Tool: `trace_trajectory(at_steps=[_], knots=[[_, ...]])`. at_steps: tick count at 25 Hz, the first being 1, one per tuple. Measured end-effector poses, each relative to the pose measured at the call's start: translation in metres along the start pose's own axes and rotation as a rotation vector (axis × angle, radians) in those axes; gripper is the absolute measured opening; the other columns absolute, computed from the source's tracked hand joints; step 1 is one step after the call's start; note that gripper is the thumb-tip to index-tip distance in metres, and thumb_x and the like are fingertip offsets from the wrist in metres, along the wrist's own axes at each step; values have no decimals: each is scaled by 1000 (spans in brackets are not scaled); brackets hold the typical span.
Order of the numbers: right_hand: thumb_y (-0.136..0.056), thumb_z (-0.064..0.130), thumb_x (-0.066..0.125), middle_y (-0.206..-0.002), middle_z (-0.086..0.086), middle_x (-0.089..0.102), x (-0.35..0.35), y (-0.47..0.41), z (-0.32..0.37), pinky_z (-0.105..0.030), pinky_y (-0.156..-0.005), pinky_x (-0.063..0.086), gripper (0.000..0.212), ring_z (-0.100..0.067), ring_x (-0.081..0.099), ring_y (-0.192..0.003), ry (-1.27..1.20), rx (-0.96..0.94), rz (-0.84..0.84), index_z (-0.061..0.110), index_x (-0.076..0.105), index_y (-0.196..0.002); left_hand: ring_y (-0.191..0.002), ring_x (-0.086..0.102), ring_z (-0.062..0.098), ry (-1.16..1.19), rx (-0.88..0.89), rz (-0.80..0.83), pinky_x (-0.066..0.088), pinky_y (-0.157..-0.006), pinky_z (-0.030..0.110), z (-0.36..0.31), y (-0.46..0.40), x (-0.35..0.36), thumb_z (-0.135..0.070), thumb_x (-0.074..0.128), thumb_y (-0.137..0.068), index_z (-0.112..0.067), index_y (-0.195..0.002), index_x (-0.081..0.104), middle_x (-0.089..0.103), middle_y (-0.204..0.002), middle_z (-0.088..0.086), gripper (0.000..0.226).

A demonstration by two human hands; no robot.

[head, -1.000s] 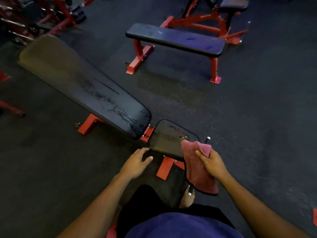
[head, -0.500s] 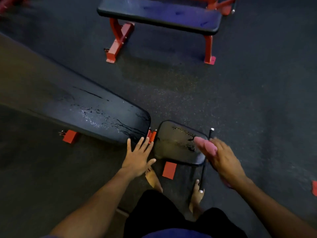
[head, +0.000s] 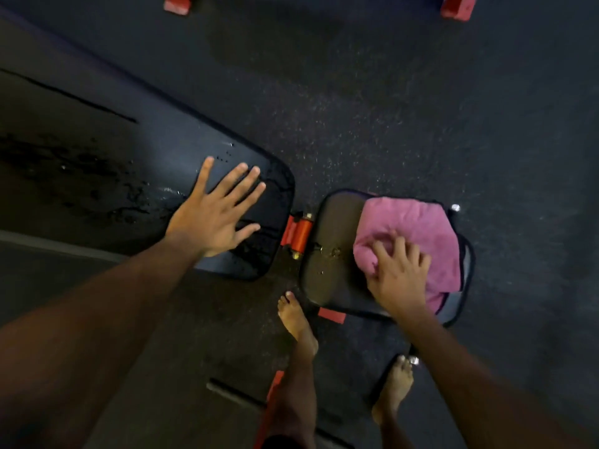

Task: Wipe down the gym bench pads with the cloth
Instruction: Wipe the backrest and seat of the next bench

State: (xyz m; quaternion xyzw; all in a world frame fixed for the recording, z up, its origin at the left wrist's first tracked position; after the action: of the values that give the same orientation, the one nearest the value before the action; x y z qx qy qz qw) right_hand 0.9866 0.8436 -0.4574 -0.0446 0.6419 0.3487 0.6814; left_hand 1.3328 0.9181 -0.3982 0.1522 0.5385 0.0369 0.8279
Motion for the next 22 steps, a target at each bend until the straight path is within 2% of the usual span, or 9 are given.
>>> trace_trajectory(at_steps=[2, 4, 6, 8, 11, 14, 18, 20, 22], knots=[[-74, 47, 73, -131, -17, 53, -12, -11, -16, -61, -98, 36, 45, -40, 44, -116, 57, -85, -128, 25, 63, -112, -161, -5, 29, -1, 10, -4, -2, -123, 71, -2, 2, -7, -68, 10, -103, -16, -167, 4, -4, -175, 11, 83], [-77, 55, 63, -150, -16, 43, -17, -25, -23, -69, -115, 16, 49, -45, 33, -140, 48, -194, -90, 30, 57, -118, -161, -7, 29, -22, 18, -18, -1, -122, 71, -6, 2, -5, -68, 7, -103, -16, -167, 2, -7, -174, 11, 83], [-81, 52, 62, -159, -14, 33, -21, -44, -22, -67, -111, 26, 54, -46, 33, -141, 47, -254, 3, 28, 51, -128, -161, -7, 30, -11, 15, -15, 1, -122, 71, -3, 0, -4, -68, 7, -104, -15, -167, 3, -6, -174, 11, 82], [-87, 39, 65, -152, -14, 37, -34, -69, -16, -56, -101, 41, 55, -41, 44, -126, 28, -229, 47, 23, 49, -137, -161, -7, 31, -27, 12, -30, 2, -122, 71, -2, 0, -4, -67, 8, -105, -15, -167, 4, -4, -174, 12, 81], [-91, 29, 65, -141, -10, 43, -58, -102, 12, -48, -96, 44, 55, -33, 47, -116, -36, -299, 6, 26, 47, -143, -161, -5, 31, 2, 23, -50, 2, -122, 72, -3, -1, -5, -66, 12, -106, -13, -167, 8, -1, -174, 13, 80], [-90, 37, 63, -139, -7, 49, -55, -108, 46, -45, -93, 40, 57, -32, 49, -114, 50, -466, -38, 28, 45, -144, -161, -6, 31, -3, 16, -43, 3, -122, 71, -1, -1, -6, -65, 12, -107, -14, -167, 6, -2, -174, 13, 79], [-90, 60, 46, -161, -8, 36, -26, -107, 46, -64, -119, 22, 71, -40, 30, -148, 106, -286, -42, 31, 39, -154, -161, -6, 31, -9, 17, -40, 2, -122, 71, -1, -1, -5, -64, 13, -107, -14, -167, 6, -3, -174, 12, 78], [-86, 53, 53, -166, -11, 27, -2, -83, 68, -67, -122, 12, 73, -40, 20, -154, 141, -345, -11, 32, 39, -155, -161, -6, 31, -13, 17, -25, 1, -122, 71, -2, -2, -6, -64, 12, -107, -15, -167, 5, -5, -174, 12, 78], [-80, 47, 66, -165, -11, 30, 23, -43, 100, -66, -123, 9, 75, -40, 20, -154, 187, -524, 50, 32, 46, -150, -161, -6, 31, -12, 19, -25, 2, -122, 71, -2, 0, -6, -64, 11, -106, -16, -167, 5, -7, -174, 12, 78]])
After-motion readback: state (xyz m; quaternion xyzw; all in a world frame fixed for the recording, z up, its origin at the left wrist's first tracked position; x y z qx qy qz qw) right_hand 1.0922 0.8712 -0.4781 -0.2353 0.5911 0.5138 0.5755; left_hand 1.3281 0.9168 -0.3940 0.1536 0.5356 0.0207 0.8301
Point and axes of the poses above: each hand's wrist, its own y-axis away from the middle knuckle, its own x-axis out of the palm, z = x × y, the point moved 5 cm from there along -y, towards the middle knuckle
